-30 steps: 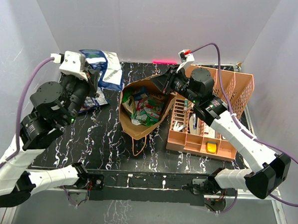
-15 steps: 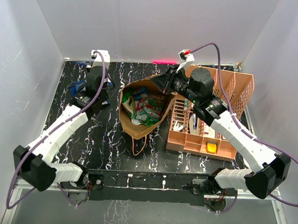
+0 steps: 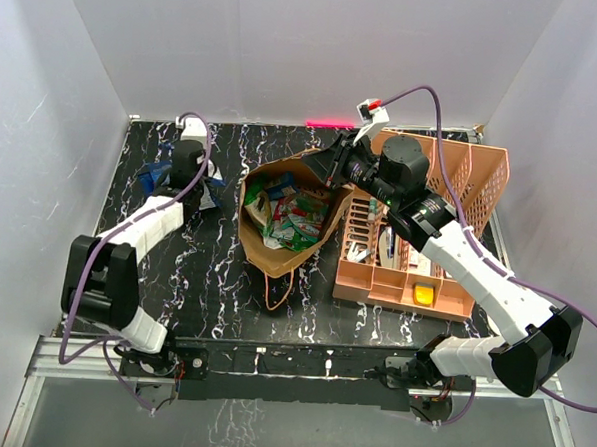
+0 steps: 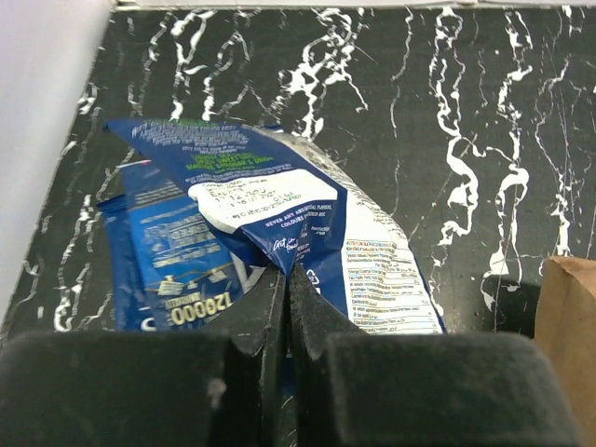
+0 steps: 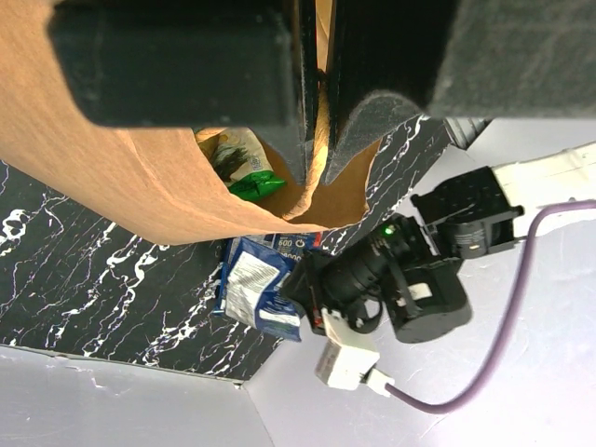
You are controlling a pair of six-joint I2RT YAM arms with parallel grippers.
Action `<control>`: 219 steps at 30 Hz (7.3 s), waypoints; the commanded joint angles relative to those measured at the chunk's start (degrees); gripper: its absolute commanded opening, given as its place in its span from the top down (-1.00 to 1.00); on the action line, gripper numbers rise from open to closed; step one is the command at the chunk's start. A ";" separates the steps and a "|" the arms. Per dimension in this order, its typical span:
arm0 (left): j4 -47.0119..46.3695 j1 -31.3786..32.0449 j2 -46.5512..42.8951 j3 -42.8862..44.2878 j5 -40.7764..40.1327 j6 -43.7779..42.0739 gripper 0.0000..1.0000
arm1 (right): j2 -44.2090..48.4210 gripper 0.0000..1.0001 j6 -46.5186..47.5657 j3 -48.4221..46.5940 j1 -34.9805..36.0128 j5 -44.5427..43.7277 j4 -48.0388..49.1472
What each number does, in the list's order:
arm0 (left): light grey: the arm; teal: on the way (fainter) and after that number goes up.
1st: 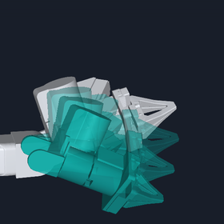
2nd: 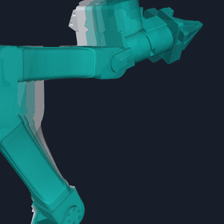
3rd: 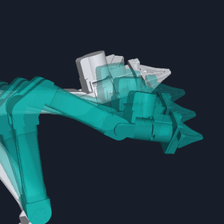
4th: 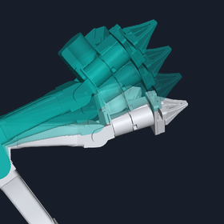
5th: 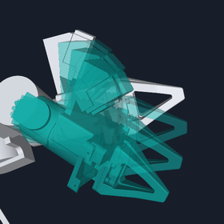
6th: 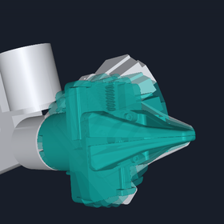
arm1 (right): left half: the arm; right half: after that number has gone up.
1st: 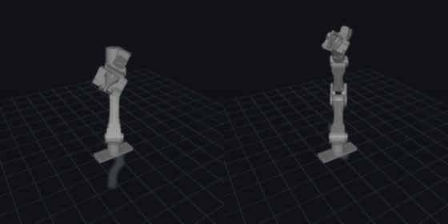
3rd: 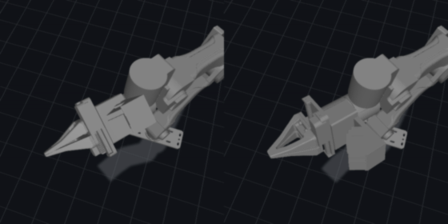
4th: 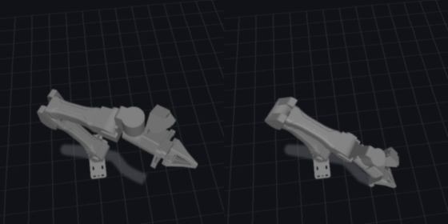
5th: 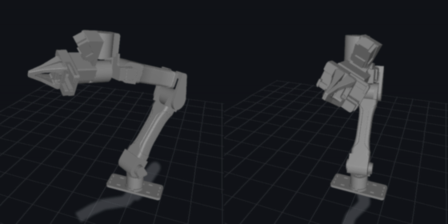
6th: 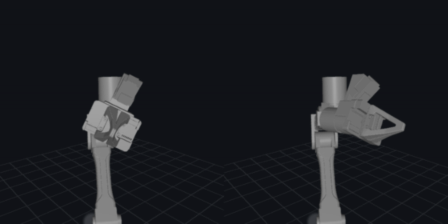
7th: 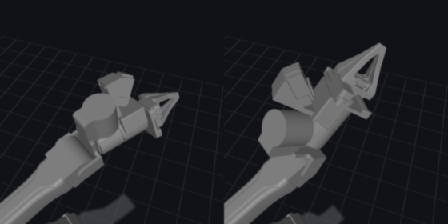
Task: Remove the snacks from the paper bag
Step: Place the snack at the center of the board, then take out the snack from the paper bag, then place the snack at the center of the board.
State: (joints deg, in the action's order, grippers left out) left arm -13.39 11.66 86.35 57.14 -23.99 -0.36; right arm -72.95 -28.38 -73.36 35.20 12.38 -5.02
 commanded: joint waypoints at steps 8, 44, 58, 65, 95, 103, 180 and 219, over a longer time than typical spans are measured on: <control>3.72 -1.01 10.43 -1.78 -3.99 9.20 1.00 | 0.91 0.85 0.52 -1.68 0.11 0.30 2.93; 22.56 17.40 -29.74 11.51 38.28 34.83 -0.18 | -0.23 0.85 -1.59 -0.50 0.13 2.15 5.52; 34.47 52.28 -15.22 11.36 -14.89 25.41 0.03 | 0.94 0.85 -1.59 -0.89 0.08 1.97 5.28; 32.48 52.17 -4.94 12.29 -23.43 12.31 0.11 | 1.71 0.85 -1.50 -0.90 0.06 1.53 4.84; 20.47 34.81 1.55 6.86 -25.56 3.83 -0.65 | 1.18 0.85 -1.77 -1.97 0.13 1.83 3.96; 18.97 33.13 7.01 4.88 -26.55 3.96 -0.74 | 0.90 0.85 -1.62 -2.49 0.06 2.02 3.65; 4.86 31.27 -29.92 18.34 -42.34 -36.12 1.00 | 2.86 0.85 -0.66 2.16 0.08 -3.20 3.93; 45.28 27.46 -51.58 -26.93 -42.07 68.62 0.97 | 4.40 0.85 -1.15 1.91 0.13 -8.75 3.67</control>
State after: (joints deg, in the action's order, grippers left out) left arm 30.63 39.11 35.31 30.85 -61.12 60.84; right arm -69.78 -29.91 -70.28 35.24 3.18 -5.85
